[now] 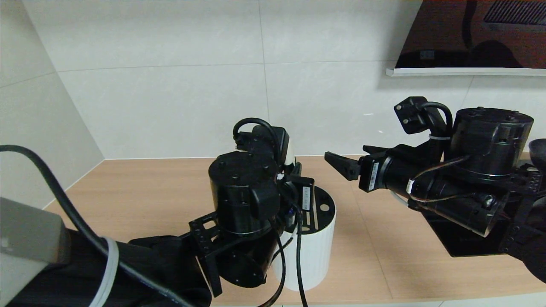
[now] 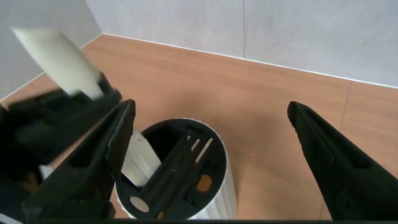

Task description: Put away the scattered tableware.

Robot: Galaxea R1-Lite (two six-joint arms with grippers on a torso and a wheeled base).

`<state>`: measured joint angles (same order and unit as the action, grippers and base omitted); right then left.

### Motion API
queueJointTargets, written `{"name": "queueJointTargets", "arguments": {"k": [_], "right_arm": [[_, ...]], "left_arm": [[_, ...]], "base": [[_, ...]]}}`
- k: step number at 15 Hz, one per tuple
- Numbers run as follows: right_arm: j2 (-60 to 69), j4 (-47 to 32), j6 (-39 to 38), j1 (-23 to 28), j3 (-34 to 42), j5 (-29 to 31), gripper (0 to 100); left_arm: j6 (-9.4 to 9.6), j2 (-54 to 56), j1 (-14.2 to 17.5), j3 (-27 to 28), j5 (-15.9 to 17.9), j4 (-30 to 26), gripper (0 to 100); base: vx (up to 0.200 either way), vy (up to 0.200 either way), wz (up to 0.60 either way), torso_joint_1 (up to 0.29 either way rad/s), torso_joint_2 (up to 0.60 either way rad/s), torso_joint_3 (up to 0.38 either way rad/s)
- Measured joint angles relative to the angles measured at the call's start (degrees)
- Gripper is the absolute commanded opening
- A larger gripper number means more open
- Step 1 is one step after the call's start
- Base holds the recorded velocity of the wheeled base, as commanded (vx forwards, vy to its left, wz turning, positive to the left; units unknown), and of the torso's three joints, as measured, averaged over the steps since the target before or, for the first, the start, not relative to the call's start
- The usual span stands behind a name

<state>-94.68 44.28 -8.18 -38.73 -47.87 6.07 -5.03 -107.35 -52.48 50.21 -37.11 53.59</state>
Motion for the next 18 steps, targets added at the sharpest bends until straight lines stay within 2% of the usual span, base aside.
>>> {"name": "queueJointTargets", "arguments": {"k": [10, 18], "right_arm": [[-0.46, 0.0, 0.0, -0.05, -0.05, 0.0, 100], [-0.55, 0.0, 0.0, -0.05, 0.06, 0.0, 100]], "left_arm": [[-0.05, -3.69, 0.0, -1.97, -0.04, -2.6, 0], [-0.05, -4.01, 0.02, -1.99, -0.24, -2.63, 0]], "base": [[0.0, 0.0, 0.0, 0.0, 0.0, 0.0], [0.0, 0.0, 0.0, 0.0, 0.0, 0.0]]}}
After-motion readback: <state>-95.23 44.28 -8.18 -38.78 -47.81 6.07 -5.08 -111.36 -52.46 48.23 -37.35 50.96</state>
